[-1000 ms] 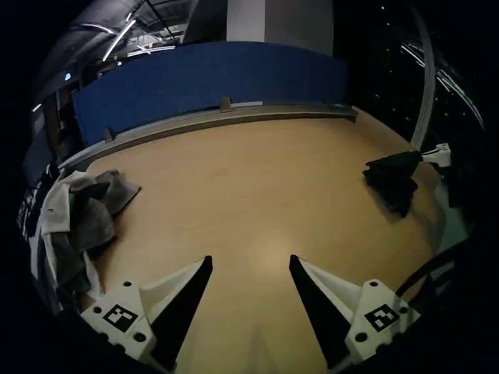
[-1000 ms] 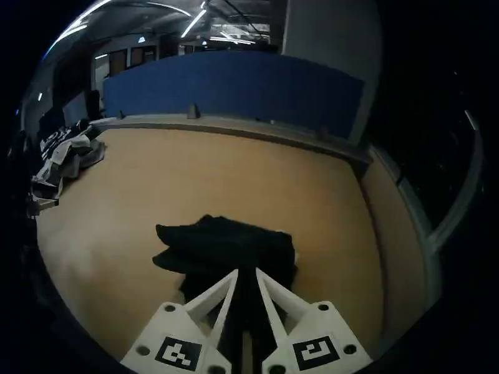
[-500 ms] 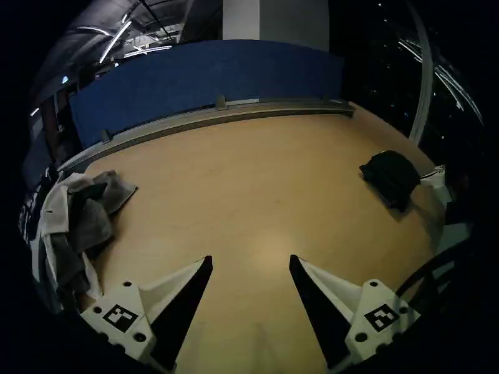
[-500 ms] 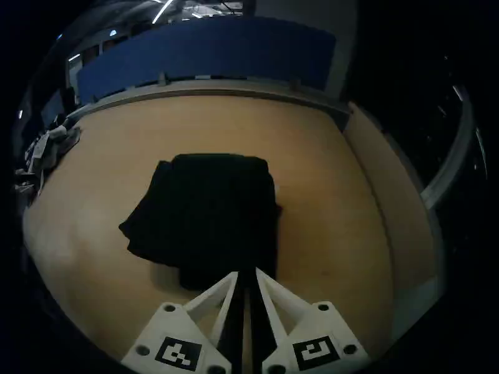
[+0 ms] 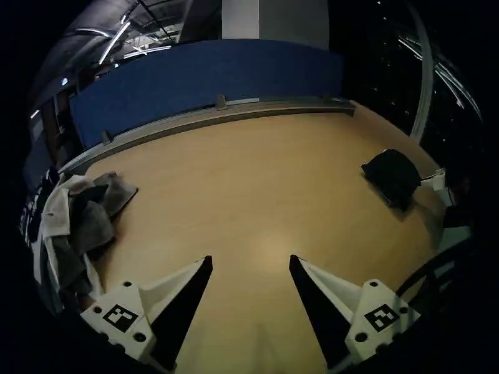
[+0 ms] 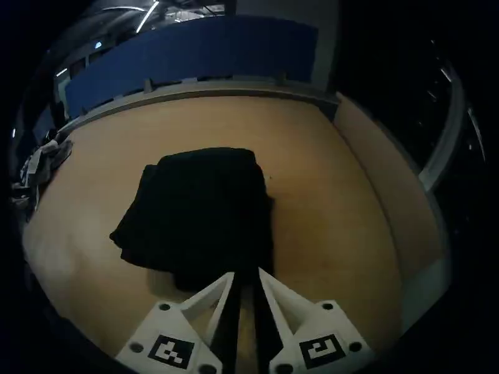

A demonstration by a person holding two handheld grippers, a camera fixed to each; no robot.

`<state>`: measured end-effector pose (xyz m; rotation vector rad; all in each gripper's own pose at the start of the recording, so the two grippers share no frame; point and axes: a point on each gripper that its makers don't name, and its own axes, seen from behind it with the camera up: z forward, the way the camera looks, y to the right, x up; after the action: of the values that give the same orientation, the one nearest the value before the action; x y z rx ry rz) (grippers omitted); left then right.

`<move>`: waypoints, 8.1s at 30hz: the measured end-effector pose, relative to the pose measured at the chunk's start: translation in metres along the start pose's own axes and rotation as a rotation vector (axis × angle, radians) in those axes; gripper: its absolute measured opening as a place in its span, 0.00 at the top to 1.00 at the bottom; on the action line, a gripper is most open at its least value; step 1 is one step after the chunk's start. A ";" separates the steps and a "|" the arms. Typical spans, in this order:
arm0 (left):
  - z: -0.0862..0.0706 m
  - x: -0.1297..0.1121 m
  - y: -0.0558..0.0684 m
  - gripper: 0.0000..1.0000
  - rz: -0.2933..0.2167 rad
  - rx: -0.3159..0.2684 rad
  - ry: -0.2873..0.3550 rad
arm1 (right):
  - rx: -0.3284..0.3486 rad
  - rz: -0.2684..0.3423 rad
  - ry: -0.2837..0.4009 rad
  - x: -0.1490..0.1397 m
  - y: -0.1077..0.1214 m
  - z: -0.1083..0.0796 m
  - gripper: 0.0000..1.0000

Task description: Fold towel

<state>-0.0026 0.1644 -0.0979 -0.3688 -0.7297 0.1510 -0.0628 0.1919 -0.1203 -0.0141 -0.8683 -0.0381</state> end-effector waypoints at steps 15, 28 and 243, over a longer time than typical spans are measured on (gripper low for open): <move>0.002 0.005 -0.001 0.08 0.007 -0.003 0.004 | -0.079 0.004 0.039 0.002 0.018 -0.017 0.13; 0.001 0.007 -0.004 0.09 0.007 -0.001 0.008 | -0.135 0.022 0.079 0.009 0.032 -0.036 0.00; -0.020 0.061 -0.138 0.09 -0.114 0.306 0.697 | 0.037 0.045 0.751 0.184 -0.200 -0.076 0.00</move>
<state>0.0563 0.0467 -0.0212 -0.0693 -0.0330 0.0185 0.1061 -0.0154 -0.0301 0.0149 -0.1178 0.0161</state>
